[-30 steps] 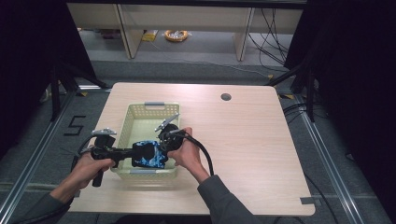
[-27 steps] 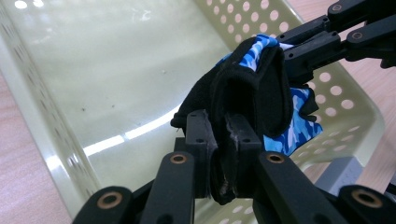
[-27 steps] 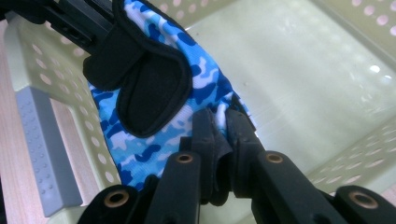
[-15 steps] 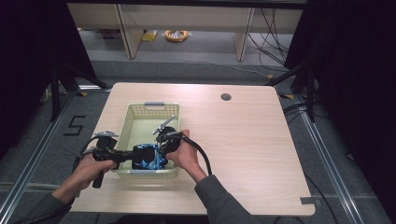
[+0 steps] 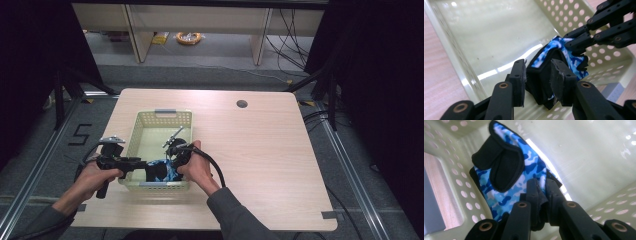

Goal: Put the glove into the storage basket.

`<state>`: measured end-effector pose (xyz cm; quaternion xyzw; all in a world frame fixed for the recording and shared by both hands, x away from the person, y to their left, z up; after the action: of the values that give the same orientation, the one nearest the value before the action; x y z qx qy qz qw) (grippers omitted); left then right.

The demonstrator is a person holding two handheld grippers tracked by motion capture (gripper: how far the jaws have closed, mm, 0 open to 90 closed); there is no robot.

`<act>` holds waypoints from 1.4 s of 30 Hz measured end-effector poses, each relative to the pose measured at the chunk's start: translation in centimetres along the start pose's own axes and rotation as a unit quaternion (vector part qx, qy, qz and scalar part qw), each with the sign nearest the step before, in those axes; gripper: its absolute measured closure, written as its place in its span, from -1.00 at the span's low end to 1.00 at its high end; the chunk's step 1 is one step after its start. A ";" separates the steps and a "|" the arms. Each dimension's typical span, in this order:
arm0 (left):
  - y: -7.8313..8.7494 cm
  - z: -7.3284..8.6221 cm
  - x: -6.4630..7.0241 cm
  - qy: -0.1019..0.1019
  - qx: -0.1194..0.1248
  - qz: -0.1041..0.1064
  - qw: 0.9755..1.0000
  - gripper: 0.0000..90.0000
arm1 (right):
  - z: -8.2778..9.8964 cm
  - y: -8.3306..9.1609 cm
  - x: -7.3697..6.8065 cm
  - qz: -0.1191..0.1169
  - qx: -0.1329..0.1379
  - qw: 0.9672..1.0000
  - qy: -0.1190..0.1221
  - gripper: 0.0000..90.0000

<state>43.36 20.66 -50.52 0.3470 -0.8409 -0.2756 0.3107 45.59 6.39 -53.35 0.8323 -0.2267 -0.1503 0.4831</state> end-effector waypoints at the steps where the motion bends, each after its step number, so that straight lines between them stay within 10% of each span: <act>1: 0.1 -0.4 0.2 0.008 0.014 -0.002 1.000 0.39 | 0.0 0.0 0.1 0.001 0.000 1.000 0.000 0.83; 19: 0.9 -1.0 3.6 -0.008 0.040 0.025 0.999 -0.12 | -1.1 3.3 1.2 0.013 0.068 0.998 -0.006 0.43; 37: 0.2 -1.1 6.7 -0.017 0.055 0.048 0.997 -0.28 | 2.1 7.7 2.8 0.018 0.134 0.990 -0.026 0.14; 42: 0.1 -1.2 7.5 -0.023 0.053 0.053 0.997 -0.32 | 3.4 9.2 3.3 0.029 0.150 0.986 -0.064 0.01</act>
<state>39.98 14.76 -47.20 0.3113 -0.8785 -0.2220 0.2865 44.69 -1.82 -47.04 0.8772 -0.3008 -0.1533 0.3414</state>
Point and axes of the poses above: each handheld gripper's, and its own axes: y roughly backward along the jaws, z roughly out of its underside, x roughly to its right, the point moved 9 cm from there along -y, roughly forward along the jaws, and after that the axes turned 2 degrees about z, right-handed, at the moved point
